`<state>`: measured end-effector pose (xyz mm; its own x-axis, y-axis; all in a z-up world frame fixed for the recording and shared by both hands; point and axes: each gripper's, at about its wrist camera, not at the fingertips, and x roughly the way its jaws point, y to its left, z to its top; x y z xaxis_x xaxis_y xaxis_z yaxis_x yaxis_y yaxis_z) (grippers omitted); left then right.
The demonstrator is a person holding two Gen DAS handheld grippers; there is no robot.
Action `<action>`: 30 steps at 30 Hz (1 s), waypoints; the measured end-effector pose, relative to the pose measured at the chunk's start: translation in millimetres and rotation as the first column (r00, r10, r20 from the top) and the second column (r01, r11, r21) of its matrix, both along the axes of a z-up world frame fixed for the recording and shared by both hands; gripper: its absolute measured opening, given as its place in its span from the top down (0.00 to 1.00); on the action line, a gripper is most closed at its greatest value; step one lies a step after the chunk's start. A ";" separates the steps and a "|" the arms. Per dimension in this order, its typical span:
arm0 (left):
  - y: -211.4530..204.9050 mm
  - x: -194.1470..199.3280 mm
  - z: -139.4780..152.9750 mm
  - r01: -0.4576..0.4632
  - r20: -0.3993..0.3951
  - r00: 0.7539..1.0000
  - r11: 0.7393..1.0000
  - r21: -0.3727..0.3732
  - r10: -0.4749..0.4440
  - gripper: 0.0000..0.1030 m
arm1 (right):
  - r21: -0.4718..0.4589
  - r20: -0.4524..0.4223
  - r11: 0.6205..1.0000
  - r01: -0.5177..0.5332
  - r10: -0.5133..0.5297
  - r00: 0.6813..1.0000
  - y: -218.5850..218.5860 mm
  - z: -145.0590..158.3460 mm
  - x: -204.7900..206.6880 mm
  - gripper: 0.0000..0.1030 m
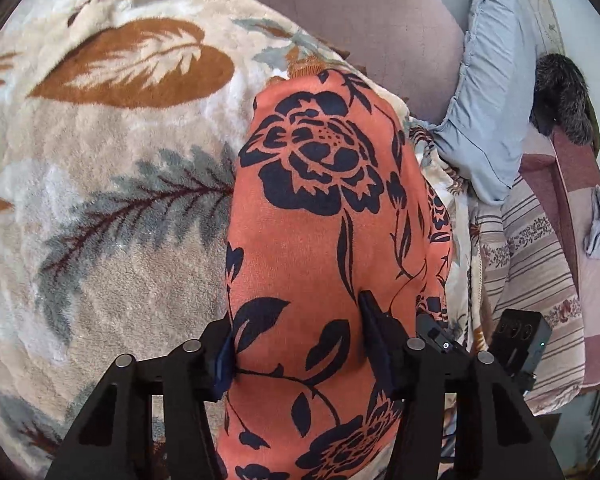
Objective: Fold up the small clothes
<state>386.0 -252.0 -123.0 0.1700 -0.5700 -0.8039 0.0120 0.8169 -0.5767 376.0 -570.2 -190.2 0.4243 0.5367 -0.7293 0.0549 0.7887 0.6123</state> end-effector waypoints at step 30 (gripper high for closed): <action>206.7 -82.6 -4.3 -0.121 0.185 0.979 0.976 0.182 0.087 0.33 | -0.193 0.078 0.960 -0.201 0.219 0.973 197.1 15.8 -51.1 0.39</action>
<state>303.4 -45.3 -127.4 0.3675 -0.3802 -0.8488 0.0078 0.9138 -0.4060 324.9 -373.1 -174.4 0.3899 0.4834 -0.7838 -0.1769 0.8746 0.4514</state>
